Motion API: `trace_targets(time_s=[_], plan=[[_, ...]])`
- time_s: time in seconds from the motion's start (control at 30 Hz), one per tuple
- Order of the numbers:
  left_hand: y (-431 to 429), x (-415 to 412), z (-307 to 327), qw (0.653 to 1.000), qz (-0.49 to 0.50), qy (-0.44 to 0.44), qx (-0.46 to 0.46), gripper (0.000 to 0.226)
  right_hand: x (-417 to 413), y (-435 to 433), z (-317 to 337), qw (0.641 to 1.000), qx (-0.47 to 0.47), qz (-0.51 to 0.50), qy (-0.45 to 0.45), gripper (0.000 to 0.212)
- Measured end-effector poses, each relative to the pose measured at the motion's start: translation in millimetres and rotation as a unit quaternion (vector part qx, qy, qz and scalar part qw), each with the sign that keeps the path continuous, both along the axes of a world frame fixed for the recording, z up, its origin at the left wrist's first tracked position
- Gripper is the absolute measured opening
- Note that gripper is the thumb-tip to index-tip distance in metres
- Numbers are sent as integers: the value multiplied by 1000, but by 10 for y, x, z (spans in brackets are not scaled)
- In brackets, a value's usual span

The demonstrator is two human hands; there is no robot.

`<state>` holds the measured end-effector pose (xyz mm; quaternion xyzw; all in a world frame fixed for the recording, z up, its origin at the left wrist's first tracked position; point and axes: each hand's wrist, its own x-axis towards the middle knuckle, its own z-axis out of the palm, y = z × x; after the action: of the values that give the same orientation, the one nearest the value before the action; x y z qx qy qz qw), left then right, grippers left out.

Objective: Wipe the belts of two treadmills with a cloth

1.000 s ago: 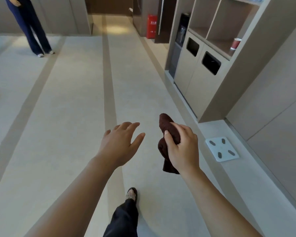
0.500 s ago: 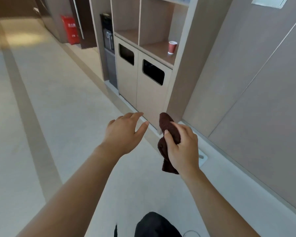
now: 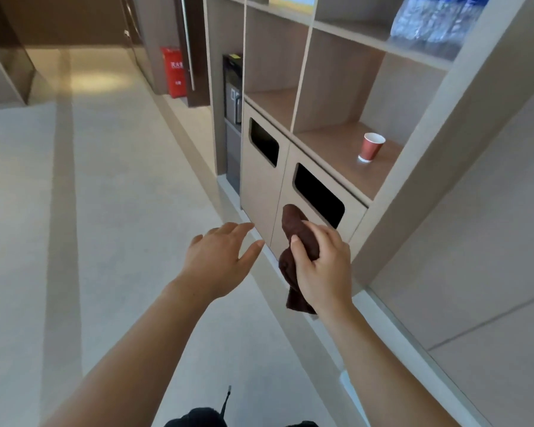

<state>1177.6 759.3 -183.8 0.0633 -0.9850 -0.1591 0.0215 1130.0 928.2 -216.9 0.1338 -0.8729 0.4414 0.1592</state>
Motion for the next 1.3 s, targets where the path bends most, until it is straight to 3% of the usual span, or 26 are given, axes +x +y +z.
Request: trace_targets(time_s=[0.23, 0.63, 0.9, 1.3], plan=[[-529, -1598, -67, 999, 13, 10, 30, 57, -1532, -463, -104, 1000, 16, 5, -8, 36], [-1188, -4363, -151, 992, -129, 4, 3, 56, -3762, -1083, -137, 989, 8, -144, -15, 33], [-1319, -5453, -278, 981, -193, 12, 14, 53, -4807, -1125, -251, 979, 11, -198, -37, 32], [-1042, -6637, -272, 964, -264, 19, 19, 48, -6302, -915, -438, 961, 109, -244, -68, 42]])
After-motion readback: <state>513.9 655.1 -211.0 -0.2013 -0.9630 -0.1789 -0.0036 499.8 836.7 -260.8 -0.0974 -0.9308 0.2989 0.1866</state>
